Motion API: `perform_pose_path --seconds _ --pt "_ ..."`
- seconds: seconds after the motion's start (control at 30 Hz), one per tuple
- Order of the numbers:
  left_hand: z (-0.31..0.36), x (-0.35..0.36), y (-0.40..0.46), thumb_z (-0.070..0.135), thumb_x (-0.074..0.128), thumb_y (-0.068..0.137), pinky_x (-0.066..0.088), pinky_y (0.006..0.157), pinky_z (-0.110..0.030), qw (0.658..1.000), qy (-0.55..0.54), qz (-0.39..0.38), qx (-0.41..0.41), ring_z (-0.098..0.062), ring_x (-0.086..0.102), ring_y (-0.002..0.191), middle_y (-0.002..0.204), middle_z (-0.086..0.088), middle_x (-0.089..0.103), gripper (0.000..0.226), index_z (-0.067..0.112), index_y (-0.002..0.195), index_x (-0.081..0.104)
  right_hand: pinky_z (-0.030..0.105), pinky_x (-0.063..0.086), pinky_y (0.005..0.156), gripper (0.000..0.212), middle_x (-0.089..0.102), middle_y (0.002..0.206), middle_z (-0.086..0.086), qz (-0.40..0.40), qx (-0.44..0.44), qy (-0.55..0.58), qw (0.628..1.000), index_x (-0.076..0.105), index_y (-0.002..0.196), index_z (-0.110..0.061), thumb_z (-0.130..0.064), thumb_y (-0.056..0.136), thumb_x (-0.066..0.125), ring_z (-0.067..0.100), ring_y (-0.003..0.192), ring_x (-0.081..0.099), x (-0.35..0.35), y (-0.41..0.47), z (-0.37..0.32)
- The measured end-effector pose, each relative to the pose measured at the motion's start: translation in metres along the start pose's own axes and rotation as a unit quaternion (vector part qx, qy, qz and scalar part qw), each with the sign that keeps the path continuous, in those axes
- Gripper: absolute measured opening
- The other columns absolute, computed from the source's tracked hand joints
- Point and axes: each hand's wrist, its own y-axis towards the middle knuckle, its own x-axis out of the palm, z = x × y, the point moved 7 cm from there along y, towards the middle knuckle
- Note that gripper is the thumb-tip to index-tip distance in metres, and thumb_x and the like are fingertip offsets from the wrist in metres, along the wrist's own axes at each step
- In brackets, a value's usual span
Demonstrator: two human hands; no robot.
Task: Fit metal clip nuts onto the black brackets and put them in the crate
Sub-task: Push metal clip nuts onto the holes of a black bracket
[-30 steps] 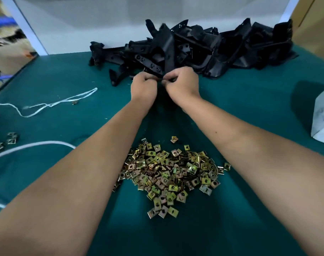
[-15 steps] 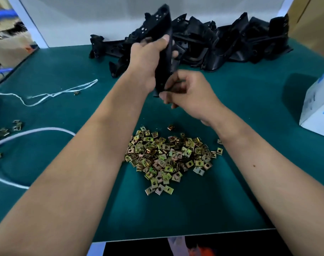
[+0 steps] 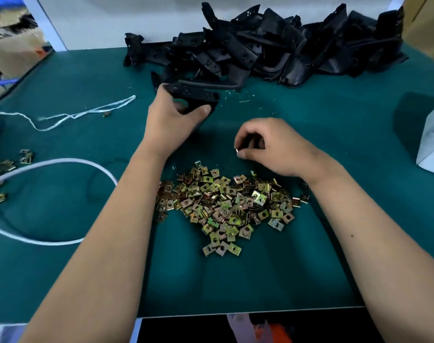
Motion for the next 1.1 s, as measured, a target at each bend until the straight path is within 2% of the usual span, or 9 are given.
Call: perform_pose_path --seconds 0.13,0.33,0.43,0.53,0.67,0.8,0.93,1.03,1.1 --pt "-0.002 0.004 -0.005 0.055 0.081 0.080 0.049 0.077 -0.013 0.999 0.022 0.034 0.012 -0.004 0.062 0.094 0.108 0.005 0.066 0.067 0.023 0.131 0.050 0.009 0.043 0.067 0.006 0.070 0.086 -0.010 0.057 0.014 0.016 0.998 0.069 0.094 -0.021 -0.019 0.093 0.075 0.001 0.077 0.063 -0.006 -0.001 0.002" --pt "0.014 0.015 -0.012 0.051 0.084 0.077 0.054 0.092 -0.036 0.996 0.078 0.030 0.043 -0.013 0.065 0.100 0.107 0.009 0.067 0.070 0.021 0.132 0.051 0.019 0.048 0.072 0.014 0.066 0.084 -0.010 0.147 0.017 0.028 0.989 0.061 0.093 -0.020 -0.019 0.093 0.075 0.007 0.077 0.062 -0.017 -0.001 0.011" --pt "0.016 0.030 -0.019 0.055 0.084 0.075 0.050 0.090 -0.030 0.997 0.071 0.029 0.031 -0.014 0.059 0.102 0.108 0.010 0.060 0.079 0.019 0.135 0.047 0.024 0.054 0.071 0.013 0.070 0.079 -0.008 0.195 0.034 0.100 0.975 0.070 0.099 -0.021 -0.013 0.090 0.076 0.006 0.070 0.064 -0.024 -0.001 0.021" --pt "0.021 0.045 -0.024 0.055 0.087 0.073 0.044 0.086 -0.021 0.997 0.053 -0.013 0.051 -0.009 0.056 0.105 0.114 0.009 0.060 0.084 0.020 0.137 0.047 0.021 0.053 0.058 0.015 0.075 0.075 -0.003 0.232 0.068 0.201 0.949 0.078 0.096 -0.021 -0.008 0.092 0.072 0.008 0.063 0.068 -0.026 -0.003 0.029" --pt "0.024 0.046 -0.024 0.054 0.090 0.069 0.053 0.095 -0.032 0.994 0.033 -0.056 0.085 -0.013 0.063 0.107 0.116 0.005 0.065 0.082 0.023 0.133 0.049 0.022 0.050 0.050 0.009 0.074 0.069 0.000 0.228 0.100 0.276 0.928 0.075 0.087 -0.015 -0.009 0.093 0.072 0.014 0.056 0.067 -0.027 -0.006 0.036" --pt "0.027 0.035 -0.023 0.057 0.087 0.068 0.039 0.084 -0.004 0.991 0.043 -0.037 0.122 0.013 0.053 0.103 0.111 0.024 0.057 0.077 0.028 0.130 0.052 0.025 0.048 0.045 0.005 0.076 0.074 0.006 0.193 0.115 0.276 0.935 0.069 0.091 -0.008 -0.010 0.095 0.072 0.020 0.057 0.070 -0.022 -0.006 0.036" --pt "0.027 0.037 -0.024 0.054 0.088 0.069 0.045 0.082 -0.010 0.989 0.039 -0.051 0.132 0.002 0.060 0.097 0.103 0.017 0.062 0.076 0.026 0.131 0.053 0.030 0.054 0.053 0.007 0.073 0.070 0.006 0.185 0.109 0.177 0.961 0.073 0.085 -0.015 -0.011 0.090 0.077 0.030 0.061 0.069 -0.022 -0.006 0.033" --pt "0.028 0.039 -0.026 0.055 0.089 0.068 0.050 0.088 -0.020 0.986 0.044 -0.068 0.147 -0.003 0.061 0.100 0.105 0.016 0.062 0.084 0.024 0.136 0.049 0.029 0.057 0.059 0.011 0.075 0.074 0.006 0.170 0.122 0.214 0.954 0.074 0.092 -0.013 -0.002 0.089 0.076 0.026 0.064 0.072 -0.019 -0.006 0.034" --pt "0.031 0.043 -0.029 0.058 0.092 0.061 0.047 0.091 -0.020 0.979 0.054 -0.098 0.169 -0.005 0.058 0.106 0.113 0.012 0.060 0.105 0.027 0.146 0.040 0.024 0.056 0.061 0.017 0.076 0.076 0.003 0.176 0.128 0.260 0.941 0.074 0.095 -0.014 0.000 0.087 0.076 0.018 0.065 0.072 -0.019 -0.006 0.034"
